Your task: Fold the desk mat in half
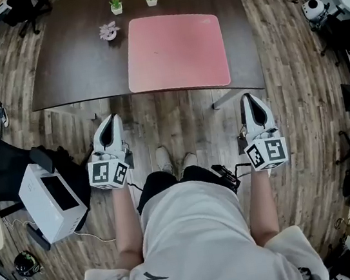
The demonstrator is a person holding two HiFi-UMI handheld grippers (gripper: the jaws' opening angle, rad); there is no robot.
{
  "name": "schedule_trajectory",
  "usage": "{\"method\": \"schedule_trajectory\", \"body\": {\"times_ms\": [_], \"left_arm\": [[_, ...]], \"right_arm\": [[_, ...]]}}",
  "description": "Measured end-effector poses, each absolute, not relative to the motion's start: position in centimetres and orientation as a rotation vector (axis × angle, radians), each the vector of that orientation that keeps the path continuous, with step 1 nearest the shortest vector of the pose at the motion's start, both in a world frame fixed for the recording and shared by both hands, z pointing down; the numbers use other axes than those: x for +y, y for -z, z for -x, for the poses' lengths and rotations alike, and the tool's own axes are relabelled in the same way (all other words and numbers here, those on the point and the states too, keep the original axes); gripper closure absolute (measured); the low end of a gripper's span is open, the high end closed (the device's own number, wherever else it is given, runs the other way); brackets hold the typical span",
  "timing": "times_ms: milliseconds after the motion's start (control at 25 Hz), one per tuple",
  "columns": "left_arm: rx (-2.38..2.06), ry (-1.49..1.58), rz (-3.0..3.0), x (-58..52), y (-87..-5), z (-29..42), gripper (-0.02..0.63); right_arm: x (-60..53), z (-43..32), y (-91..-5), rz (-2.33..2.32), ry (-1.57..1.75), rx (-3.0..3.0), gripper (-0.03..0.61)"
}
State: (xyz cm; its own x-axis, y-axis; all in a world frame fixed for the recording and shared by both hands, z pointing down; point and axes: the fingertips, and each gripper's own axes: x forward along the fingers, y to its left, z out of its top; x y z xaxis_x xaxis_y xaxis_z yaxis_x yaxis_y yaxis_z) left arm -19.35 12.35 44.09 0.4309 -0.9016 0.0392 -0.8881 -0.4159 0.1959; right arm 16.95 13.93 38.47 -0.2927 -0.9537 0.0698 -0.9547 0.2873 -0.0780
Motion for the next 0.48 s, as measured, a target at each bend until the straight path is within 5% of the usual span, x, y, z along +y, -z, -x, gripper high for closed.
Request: {"method": "schedule_trajectory", "body": {"times_ms": [480], "left_arm": [[-1.468,0.108,-2.547,7.4,-44.3,20.9,0.611]], "right_arm": [[11.1,-16.5,-40.0,-1.991,-0.242,-2.418,0.577]]}}
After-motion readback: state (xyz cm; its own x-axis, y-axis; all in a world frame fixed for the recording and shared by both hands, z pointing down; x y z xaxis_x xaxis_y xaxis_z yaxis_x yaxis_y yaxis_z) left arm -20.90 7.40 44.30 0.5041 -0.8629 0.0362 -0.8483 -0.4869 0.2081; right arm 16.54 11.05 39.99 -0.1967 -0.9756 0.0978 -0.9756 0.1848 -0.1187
